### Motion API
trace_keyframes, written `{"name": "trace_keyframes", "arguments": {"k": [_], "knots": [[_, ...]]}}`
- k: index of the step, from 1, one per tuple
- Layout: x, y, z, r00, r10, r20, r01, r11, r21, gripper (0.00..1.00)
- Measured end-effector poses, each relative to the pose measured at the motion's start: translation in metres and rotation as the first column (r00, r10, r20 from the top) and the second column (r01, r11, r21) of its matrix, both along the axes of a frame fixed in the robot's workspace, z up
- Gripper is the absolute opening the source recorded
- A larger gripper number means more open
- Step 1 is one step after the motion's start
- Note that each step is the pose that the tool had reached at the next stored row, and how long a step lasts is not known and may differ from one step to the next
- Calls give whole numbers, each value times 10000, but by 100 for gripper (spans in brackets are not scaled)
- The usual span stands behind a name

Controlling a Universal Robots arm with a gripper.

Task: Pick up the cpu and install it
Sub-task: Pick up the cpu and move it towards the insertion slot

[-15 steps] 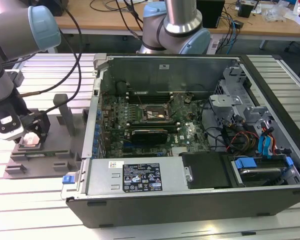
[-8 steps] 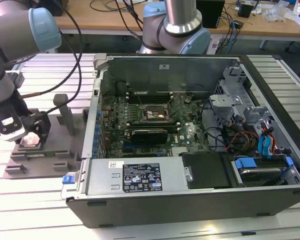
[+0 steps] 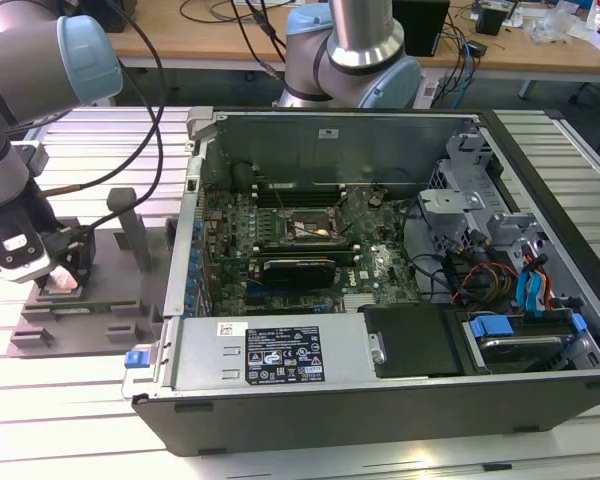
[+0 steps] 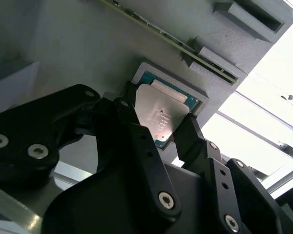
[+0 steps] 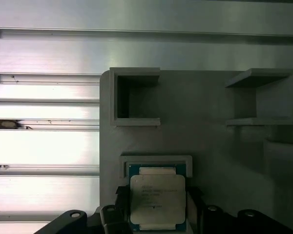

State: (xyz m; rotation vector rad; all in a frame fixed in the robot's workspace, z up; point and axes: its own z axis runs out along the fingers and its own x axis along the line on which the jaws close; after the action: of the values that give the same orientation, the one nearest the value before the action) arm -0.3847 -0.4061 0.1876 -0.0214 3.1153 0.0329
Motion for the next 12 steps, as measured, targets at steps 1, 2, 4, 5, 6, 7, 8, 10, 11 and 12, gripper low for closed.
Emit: {"name": "trace_keyframes", "arguments": {"k": [1,2,4,5,6,7,8,10,11,12], "knots": [[0,0,-1,10000,0,0,0,10000,4,55],[0,0,-1,10000,0,1,0,10000,6,55],[0,0,-2,10000,0,1,0,10000,10,55],[0,0,-3,10000,0,1,0,10000,14,55],[0,0,-3,10000,1,1,-1,10000,16,55],[0,0,-4,10000,0,1,0,10000,18,55],[0,0,-4,10000,0,1,0,10000,21,55],[0,0,-6,10000,1,1,-1,10000,28,55],[0,0,-6,10000,0,0,0,10000,28,55],[0,0,-6,10000,1,1,-1,10000,29,55]]}}
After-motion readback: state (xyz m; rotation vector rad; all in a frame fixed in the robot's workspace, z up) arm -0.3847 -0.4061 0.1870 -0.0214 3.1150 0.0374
